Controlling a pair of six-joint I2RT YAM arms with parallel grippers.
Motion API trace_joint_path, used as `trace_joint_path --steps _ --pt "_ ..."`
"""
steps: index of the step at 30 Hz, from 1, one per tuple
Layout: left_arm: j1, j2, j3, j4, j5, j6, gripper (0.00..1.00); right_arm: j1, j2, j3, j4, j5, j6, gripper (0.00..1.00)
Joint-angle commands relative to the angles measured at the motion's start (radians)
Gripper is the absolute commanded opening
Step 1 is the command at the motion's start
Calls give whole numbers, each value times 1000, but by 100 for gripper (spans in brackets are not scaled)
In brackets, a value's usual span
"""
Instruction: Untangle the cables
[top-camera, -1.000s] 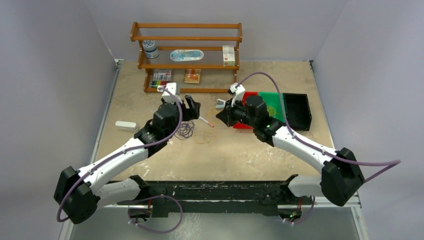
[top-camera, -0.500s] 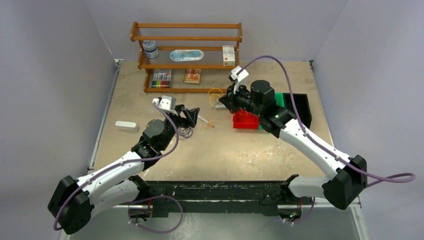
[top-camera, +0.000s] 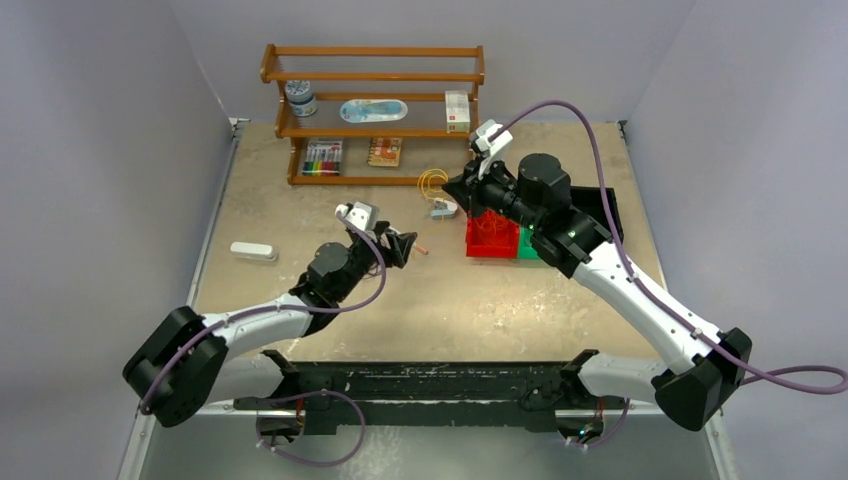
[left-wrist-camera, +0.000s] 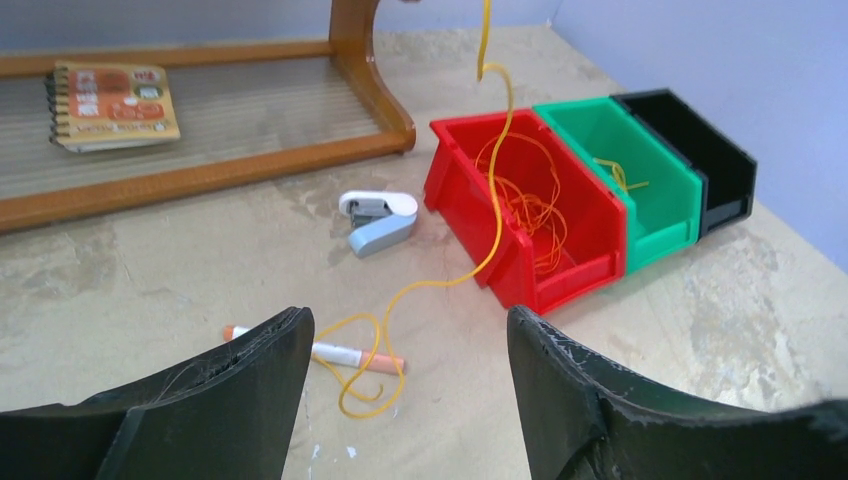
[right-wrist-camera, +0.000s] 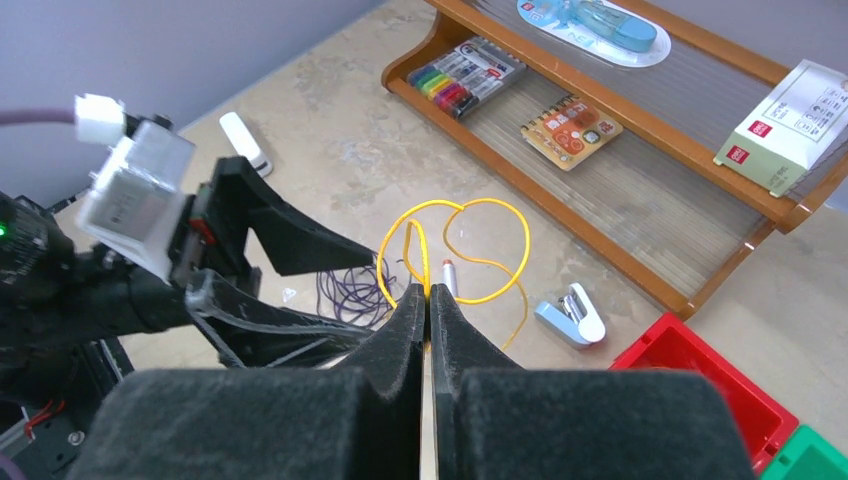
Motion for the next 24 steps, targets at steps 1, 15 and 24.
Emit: trace_joint_path --steps 1,15,24 --pt "-6 64 -21 165 39 12 70 -5 -25 32 22 19 33 0" --pt "-13 188 36 84 17 45 69 -5 -17 16 39 12 43 0" --pt "-20 268 116 -42 -126 92 62 -5 -24 10 42 9 52 0"
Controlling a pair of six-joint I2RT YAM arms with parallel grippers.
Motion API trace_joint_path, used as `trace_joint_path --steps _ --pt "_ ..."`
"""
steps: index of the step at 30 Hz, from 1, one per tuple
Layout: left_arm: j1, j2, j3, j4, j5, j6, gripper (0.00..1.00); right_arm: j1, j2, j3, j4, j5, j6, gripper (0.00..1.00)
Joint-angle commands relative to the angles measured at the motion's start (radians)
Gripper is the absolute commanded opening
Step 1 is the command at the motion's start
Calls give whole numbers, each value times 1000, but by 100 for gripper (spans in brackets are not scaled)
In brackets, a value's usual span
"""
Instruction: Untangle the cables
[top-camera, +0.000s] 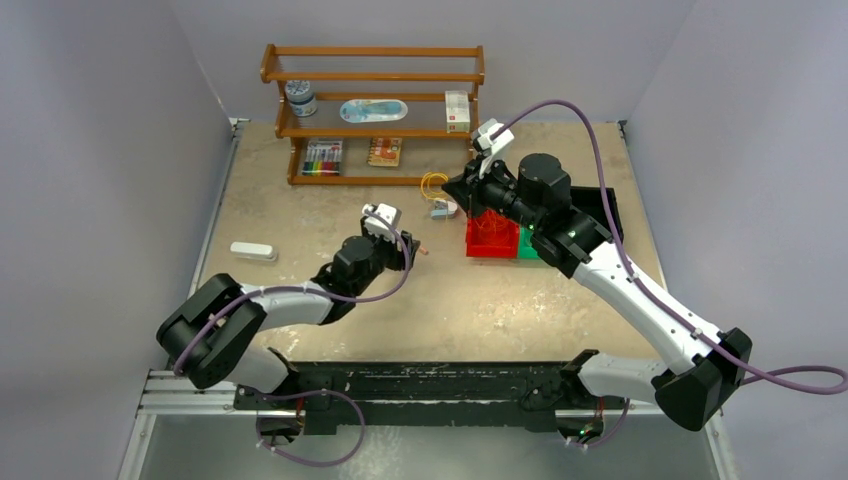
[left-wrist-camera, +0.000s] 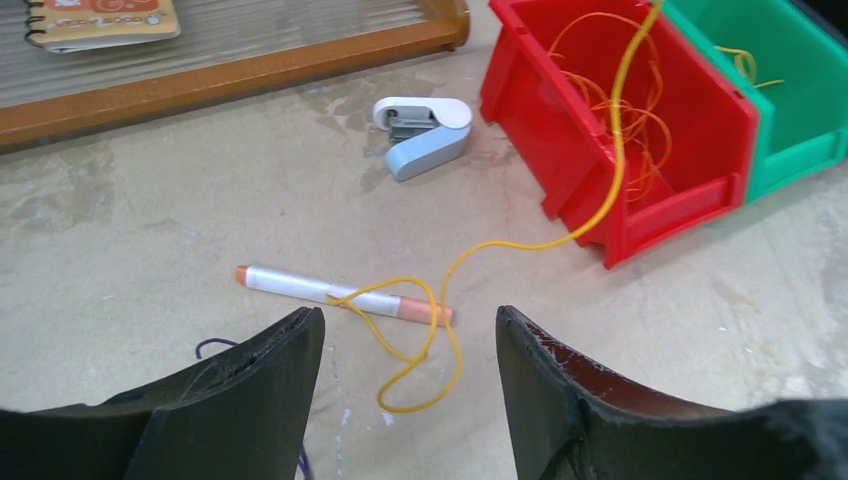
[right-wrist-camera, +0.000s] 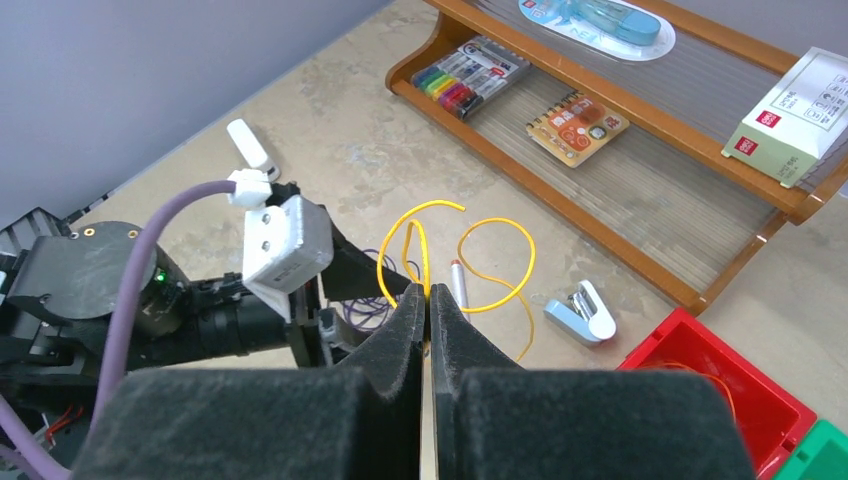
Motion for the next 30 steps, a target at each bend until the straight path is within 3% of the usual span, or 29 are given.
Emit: trace_joint_path --steps 1,10,18,24,30 --pt "-3 39 70 -25 -100 48 61 -4 -24 10 42 5 16 0" --pt "-3 113 136 -77 -83 42 40 -4 -37 5 40 16 18 0" --pt "-3 26 219 -247 -135 -45 0 -4 -88 -25 69 113 16 0" --pt "-3 -94 310 -400 -198 -140 0 -4 -200 -53 92 416 -16 0" --pt "-1 -106 370 -527 -299 -170 0 -6 -279 -72 93 768 -31 0"
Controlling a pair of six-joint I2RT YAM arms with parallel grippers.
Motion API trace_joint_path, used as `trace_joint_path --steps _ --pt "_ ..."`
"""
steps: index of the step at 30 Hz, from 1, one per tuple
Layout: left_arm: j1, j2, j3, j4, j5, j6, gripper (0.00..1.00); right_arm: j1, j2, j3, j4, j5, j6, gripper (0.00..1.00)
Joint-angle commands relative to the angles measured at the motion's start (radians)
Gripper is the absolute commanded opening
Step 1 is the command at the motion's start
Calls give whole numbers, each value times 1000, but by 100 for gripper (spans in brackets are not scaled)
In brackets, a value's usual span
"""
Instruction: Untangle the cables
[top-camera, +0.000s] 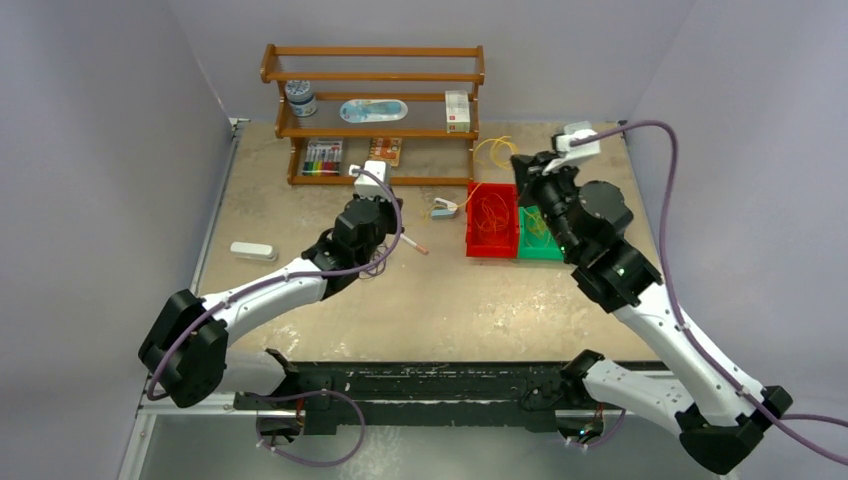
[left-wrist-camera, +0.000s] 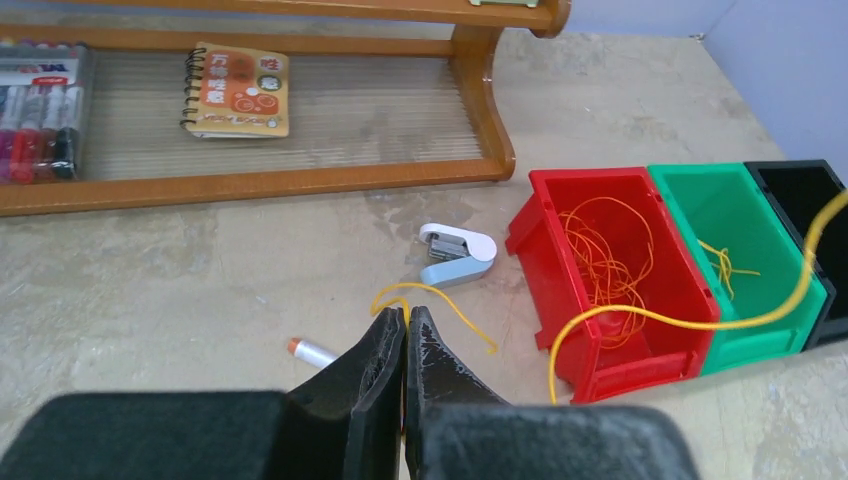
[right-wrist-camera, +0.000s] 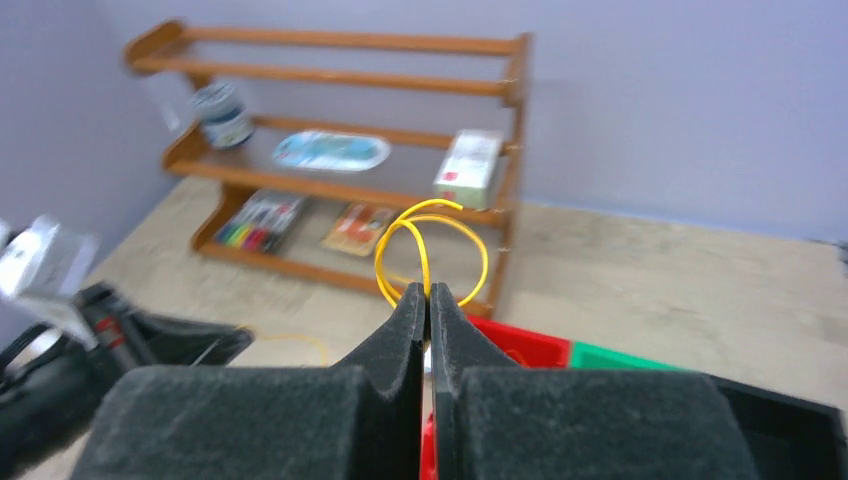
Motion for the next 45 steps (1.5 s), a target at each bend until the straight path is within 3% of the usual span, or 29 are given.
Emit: trace_joint_path --steps 1,5,9,19,27,32,38,42,45 --pt "-1 -1 60 -121 -97 -56 0 -8 -49 -10 56 356 -25 0" --pt "7 5 69 -176 -133 -106 0 -19 -59 -25 56 535 -70 0" --pt "16 -10 59 -193 -169 -140 0 -49 -66 -44 59 616 -102 0" --pt "40 -42 68 -321 -357 -191 0 -242 -56 -56 -14 513 -53 0" --pt "104 -90 40 -374 -403 -241 0 -360 -47 -70 -8 441 -38 0" --pt "114 -103 31 -311 -298 -184 0 -376 -50 -63 0 257 -23 0" --pt "109 -106 42 -133 46 -76 0 -376 -61 -49 37 -110 -13 0" --pt "51 -77 118 -97 72 -59 0 -376 -72 -55 84 -288 9 0" --pt "-2 -18 182 -70 101 -52 0 -376 -84 -72 107 -269 57 0"
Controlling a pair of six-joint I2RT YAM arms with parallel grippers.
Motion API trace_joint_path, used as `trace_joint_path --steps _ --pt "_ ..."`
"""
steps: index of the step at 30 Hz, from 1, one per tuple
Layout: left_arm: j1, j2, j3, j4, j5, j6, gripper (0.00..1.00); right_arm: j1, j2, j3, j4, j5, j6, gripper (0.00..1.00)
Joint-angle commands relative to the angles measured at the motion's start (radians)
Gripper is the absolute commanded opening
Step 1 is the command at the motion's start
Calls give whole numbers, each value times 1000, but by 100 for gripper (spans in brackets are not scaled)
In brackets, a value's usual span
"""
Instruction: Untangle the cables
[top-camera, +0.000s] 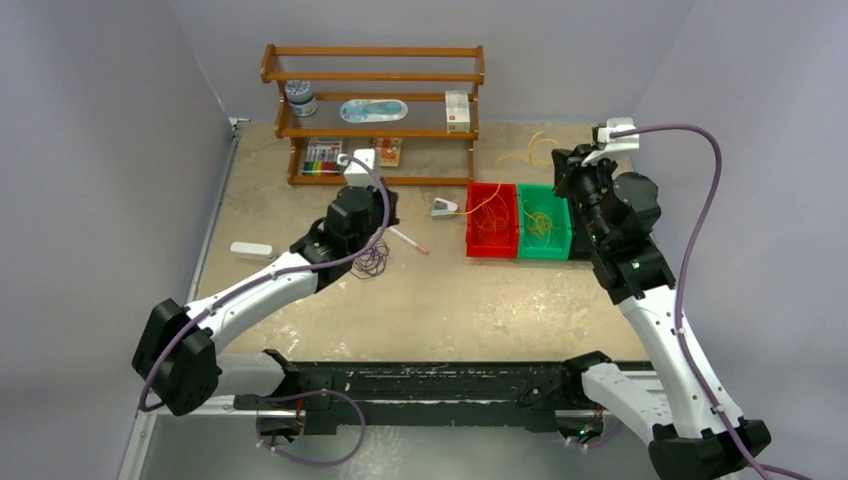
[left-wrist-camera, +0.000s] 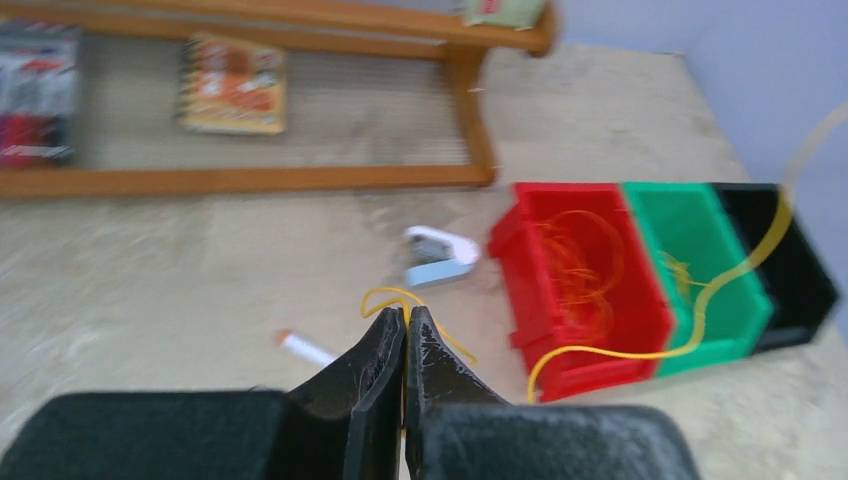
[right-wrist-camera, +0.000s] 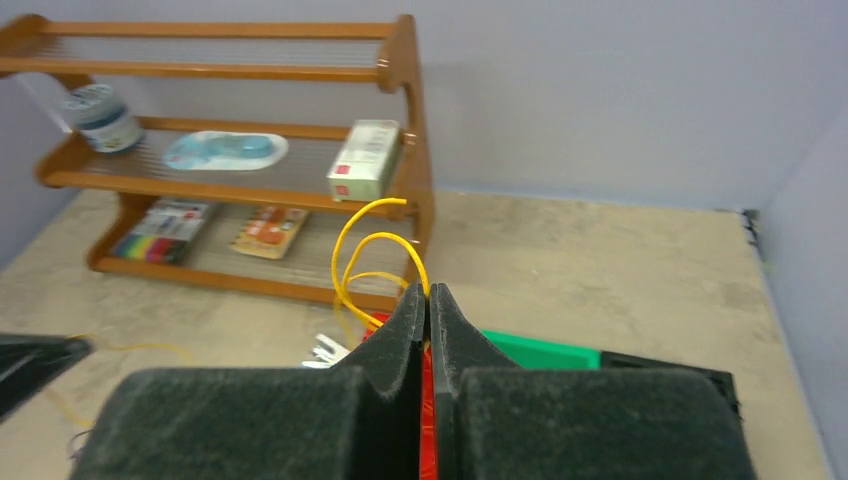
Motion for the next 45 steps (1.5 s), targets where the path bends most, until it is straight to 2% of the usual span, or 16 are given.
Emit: trace_joint_path --steps 1,6,13,19,24,30,41,43,45 --pt "-77 74 136 143 117 42 0 -4 -33 -1 93 -75 83 0" --pt "-137 227 236 254 215 27 0 -54 1 11 -8 64 169 0" --pt "-158 479 463 382 421 -6 0 -256 -7 -53 17 -24 280 0" --pt "-205 712 718 335 546 -5 0 -282 -57 -101 30 -8 279 0" --pt "-231 875 901 231 572 23 0 -283 -124 -131 23 14 263 0" --pt "-235 1031 1068 131 596 45 0 -283 -182 -161 61 -71 238 0" --pt "-233 1110 1149 62 522 107 0 -283 -157 -177 86 -168 246 0" --pt "-233 1121 1164 56 514 115 2 -283 -150 -182 92 -174 250 0" --pt "-233 1130 1185 43 506 122 14 -283 -143 -186 95 -176 252 0"
